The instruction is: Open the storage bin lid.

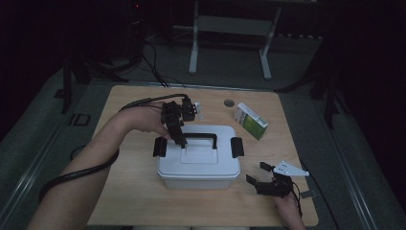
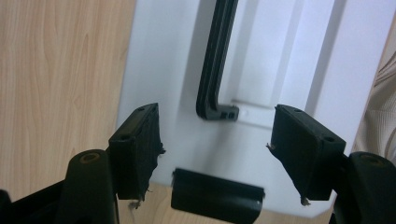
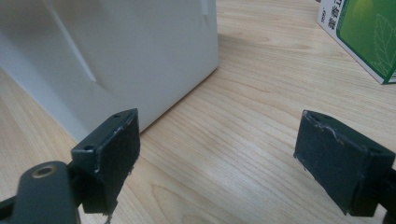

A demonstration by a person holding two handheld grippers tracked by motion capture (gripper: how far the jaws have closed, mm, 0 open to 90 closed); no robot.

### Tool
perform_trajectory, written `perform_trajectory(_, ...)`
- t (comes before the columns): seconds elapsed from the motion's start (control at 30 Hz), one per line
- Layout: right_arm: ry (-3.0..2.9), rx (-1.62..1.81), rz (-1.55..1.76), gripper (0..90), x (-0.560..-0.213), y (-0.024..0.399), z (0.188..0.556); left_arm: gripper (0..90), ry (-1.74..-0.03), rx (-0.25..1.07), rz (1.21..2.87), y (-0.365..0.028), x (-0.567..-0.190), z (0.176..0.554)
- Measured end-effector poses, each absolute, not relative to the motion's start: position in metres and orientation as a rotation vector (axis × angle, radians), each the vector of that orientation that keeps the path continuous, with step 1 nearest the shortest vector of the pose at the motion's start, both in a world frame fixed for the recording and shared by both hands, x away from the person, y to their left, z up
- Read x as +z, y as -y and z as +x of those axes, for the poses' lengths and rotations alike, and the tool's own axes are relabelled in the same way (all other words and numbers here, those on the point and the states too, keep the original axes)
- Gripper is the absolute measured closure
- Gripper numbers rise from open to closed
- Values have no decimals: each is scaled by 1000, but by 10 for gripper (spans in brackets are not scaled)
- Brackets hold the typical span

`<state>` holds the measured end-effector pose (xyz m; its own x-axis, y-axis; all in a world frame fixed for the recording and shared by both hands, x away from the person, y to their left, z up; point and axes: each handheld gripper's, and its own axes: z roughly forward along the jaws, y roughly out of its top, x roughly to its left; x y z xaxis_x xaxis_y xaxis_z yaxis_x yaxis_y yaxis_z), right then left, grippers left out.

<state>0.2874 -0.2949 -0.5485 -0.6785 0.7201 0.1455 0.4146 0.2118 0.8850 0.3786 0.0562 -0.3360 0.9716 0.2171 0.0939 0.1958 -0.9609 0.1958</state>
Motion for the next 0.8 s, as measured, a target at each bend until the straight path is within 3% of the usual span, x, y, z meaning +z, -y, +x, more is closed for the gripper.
perform_trajectory(0.7,-2199,1460,1065,138,-549,296,287,338,-225,131,2991,-22,-356,397)
perform_trajectory(0.73,-2199,1461,1065,139,-549,296,287,415,-214,127,2993,-21,-356,397)
perform_trajectory(0.8,-2200,1462,1066,139,-550,296,287,450,-207,99,2999,-20,-358,397)
